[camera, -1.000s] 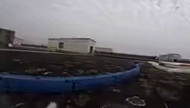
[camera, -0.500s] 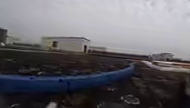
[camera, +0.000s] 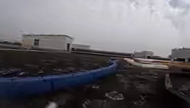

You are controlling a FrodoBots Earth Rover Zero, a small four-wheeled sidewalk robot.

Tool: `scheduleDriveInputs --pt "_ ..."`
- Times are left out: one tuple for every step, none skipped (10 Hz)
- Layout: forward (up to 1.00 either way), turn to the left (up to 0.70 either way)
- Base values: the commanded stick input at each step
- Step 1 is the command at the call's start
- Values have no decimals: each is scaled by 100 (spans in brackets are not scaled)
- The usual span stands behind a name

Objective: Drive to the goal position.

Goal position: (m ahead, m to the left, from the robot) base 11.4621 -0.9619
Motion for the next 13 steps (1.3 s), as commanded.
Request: scheduleDriveInputs --pt "0 -70" --pt "0 -70" --pt "0 -70" --pt "0 -70" --pt "0 -70" --pt "0 -70" --pt "0 -70" --pt "0 -67" --pt "0 -56" --pt "0 -15" --pt "0 0" --pt "0 -70" --pt "0 -70"
